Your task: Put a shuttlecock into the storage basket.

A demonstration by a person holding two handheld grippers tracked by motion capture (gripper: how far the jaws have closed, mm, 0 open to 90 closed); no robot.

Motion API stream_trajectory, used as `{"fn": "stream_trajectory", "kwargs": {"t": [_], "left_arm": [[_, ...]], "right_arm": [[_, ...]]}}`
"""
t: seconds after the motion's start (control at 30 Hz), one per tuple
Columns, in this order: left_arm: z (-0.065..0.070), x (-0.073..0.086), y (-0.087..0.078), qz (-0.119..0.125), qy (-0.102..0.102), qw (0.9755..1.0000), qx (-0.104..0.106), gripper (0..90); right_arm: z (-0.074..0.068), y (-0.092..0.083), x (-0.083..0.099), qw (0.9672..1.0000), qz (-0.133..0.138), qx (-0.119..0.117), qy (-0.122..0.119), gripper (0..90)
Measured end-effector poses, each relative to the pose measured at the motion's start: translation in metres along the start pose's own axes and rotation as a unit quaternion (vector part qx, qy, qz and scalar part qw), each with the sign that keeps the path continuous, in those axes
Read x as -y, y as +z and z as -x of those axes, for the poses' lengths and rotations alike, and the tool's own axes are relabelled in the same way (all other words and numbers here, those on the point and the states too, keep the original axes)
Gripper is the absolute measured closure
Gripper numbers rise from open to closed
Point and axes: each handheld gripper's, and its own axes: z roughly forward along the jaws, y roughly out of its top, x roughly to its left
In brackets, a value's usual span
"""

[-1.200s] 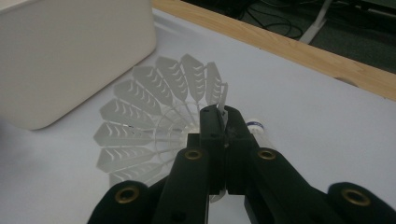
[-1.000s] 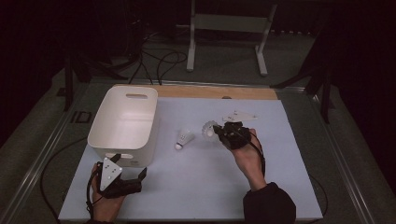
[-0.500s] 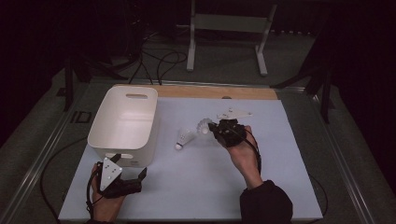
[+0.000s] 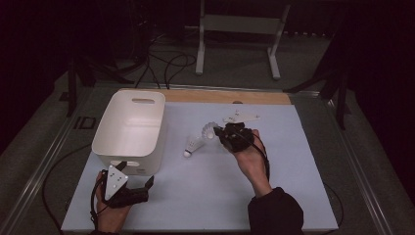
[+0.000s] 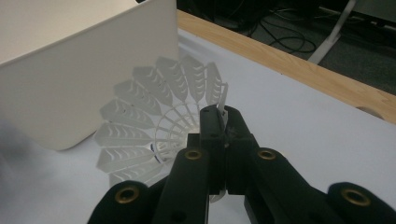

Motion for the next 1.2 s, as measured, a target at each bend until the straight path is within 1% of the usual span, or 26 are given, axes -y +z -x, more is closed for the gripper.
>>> {"fn": "stream_trajectory", "kwargs": {"t": [0.3, 0.6, 0.97, 1.2], "left_arm": [[0.0, 0.0, 0.0, 0.0, 0.0, 1.0, 0.0, 0.0], [0.0, 0.0, 0.0, 0.0, 0.0, 1.0, 0.001, 0.0], [0.0, 0.0, 0.0, 0.001, 0.0, 1.0, 0.002, 0.0], [0.0, 0.0, 0.0, 0.0, 0.0, 1.0, 0.002, 0.0]], "right_arm": [[-0.004, 0.003, -0.007, 1.0, 0.005, -0.006, -0.003, 89.1], [-0.006, 0.007, -0.011, 0.9999, 0.007, -0.01, 0.0, 89.2], [-0.01, 0.008, -0.022, 0.9998, 0.013, -0.015, -0.005, 89.2], [-0.012, 0.011, -0.026, 0.9997, 0.014, -0.018, -0.003, 89.2]]}}
